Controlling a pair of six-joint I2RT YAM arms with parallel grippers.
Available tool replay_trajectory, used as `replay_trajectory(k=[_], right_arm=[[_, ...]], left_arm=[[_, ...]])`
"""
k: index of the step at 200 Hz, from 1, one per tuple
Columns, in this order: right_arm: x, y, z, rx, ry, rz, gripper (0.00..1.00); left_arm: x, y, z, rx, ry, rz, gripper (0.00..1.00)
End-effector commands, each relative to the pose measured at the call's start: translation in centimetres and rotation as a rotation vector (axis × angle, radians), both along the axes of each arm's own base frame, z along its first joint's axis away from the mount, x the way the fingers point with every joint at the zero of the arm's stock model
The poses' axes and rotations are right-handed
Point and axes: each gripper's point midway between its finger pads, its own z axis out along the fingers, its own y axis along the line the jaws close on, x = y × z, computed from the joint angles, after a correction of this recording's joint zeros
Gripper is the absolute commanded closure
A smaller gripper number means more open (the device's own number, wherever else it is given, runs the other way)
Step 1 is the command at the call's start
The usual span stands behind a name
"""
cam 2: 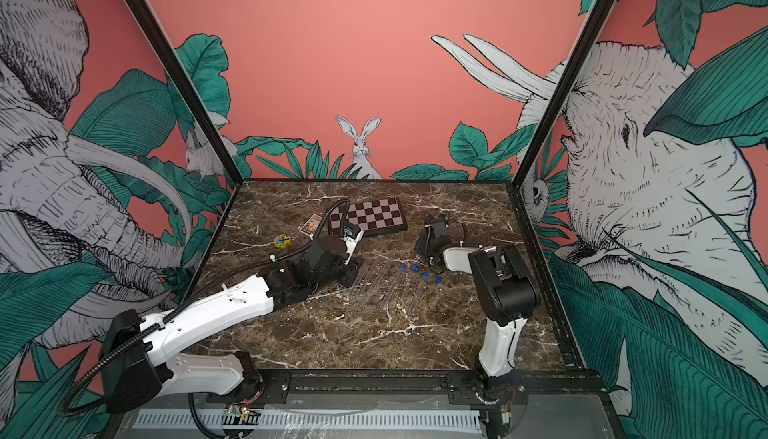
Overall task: Remove stoppers from test tubes
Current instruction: Place the stopper at the center of the board, then pick up the test tube at the center of the board.
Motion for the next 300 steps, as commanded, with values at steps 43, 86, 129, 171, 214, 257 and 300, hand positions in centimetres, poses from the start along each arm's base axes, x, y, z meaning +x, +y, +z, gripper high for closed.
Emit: replay_trajectory(k=[43,86,129,171,214,257,300], right_arm=[[1.6,0.7,10.9,0.021,-0.213,0.059,0.65],[-2.7,-1.2,20.0,0.036,-0.363,0.045,0.63],[-9.2,-5.0,24.1,-0.029,-0.455,-0.003,0.62],[-14.0,-7.8,26.1,-0.07,-0.513,-0.045,0.6],[-15.6,-8.5,25.5,-0.096,-0.5,-0.044,0.59],[-15.9,-8.2,24.1,-0.072,-0.473,-0.036,0.59],[-15.9,-7.8,23.6,-0.044,-0.457,-0.027,0.59]], left_arm=[[-0.6,0.0,0.2,-0.005,0.017,-0.01,0.56],[-0.5,-1.2,-1.1,0.048,0.069,-0.038,0.58],[-0.6,-5.9,-3.8,0.195,0.119,-0.107,0.61],[0.0,-9.2,-7.1,0.243,0.242,-0.098,0.64],[0.3,-11.2,-11.0,0.28,0.35,-0.078,0.67],[0.7,-10.5,-14.7,0.362,0.384,-0.034,0.6],[0.2,-10.6,-16.9,0.353,0.449,-0.038,0.59]])
